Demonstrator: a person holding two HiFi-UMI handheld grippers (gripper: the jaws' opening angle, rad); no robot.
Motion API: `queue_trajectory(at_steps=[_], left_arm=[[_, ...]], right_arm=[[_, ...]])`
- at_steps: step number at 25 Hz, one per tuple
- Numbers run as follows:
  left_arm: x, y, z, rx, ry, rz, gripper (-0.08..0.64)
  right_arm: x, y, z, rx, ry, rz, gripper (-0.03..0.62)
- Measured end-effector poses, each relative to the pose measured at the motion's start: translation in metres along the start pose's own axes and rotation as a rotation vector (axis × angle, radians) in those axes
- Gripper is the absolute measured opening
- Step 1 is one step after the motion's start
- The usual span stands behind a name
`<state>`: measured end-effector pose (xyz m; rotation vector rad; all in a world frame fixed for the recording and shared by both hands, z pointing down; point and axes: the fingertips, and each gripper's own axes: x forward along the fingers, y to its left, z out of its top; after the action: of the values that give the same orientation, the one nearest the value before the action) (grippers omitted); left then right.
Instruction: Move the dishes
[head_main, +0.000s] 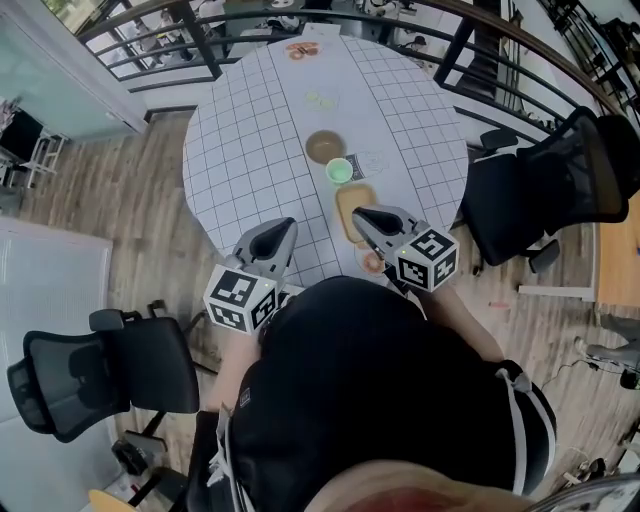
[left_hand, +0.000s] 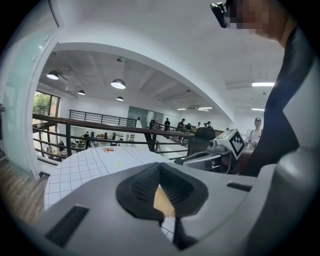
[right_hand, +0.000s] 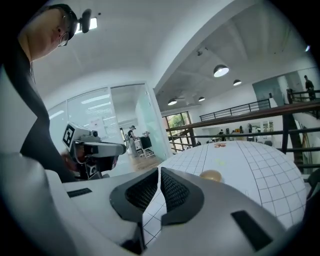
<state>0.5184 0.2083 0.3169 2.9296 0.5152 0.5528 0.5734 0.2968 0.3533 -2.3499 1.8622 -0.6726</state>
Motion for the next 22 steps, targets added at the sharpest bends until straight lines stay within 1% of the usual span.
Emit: queue_trajectory(at_steps=[2, 5, 9, 12, 16, 22], left_arm=[[-0.003, 0.003, 0.003, 0.003, -0.008, 0.004, 0.005], [-0.005, 0.004, 0.005, 0.008, -0.012, 0.002, 0.005], [-0.006, 0.004, 0.002, 0.004, -0.010, -0.001, 0.005], [-0.004, 0.001, 0.004, 0.011, -0.006, -0.020, 0.005], [0.000, -0.003, 0.006, 0.021, 0.001, -0.045, 0.005], [0.006, -0.007, 0.011, 0.037, 0.005, -0.067, 0.005]], right_arm=[[0.001, 0.003, 0.014, -0.024, -0.039, -0.011, 0.028], [0.001, 0.009, 0.030, -0.034, -0.097, -0.008, 0.023], [0.001, 0.013, 0.039, -0.034, -0.141, -0.019, 0.021], [-0.001, 0.014, 0.039, -0.035, -0.148, -0.032, 0.020], [-0.005, 0.019, 0.035, -0.038, -0.143, -0.028, 0.020], [-0.012, 0.019, 0.039, -0.066, -0.154, -0.047, 0.018]])
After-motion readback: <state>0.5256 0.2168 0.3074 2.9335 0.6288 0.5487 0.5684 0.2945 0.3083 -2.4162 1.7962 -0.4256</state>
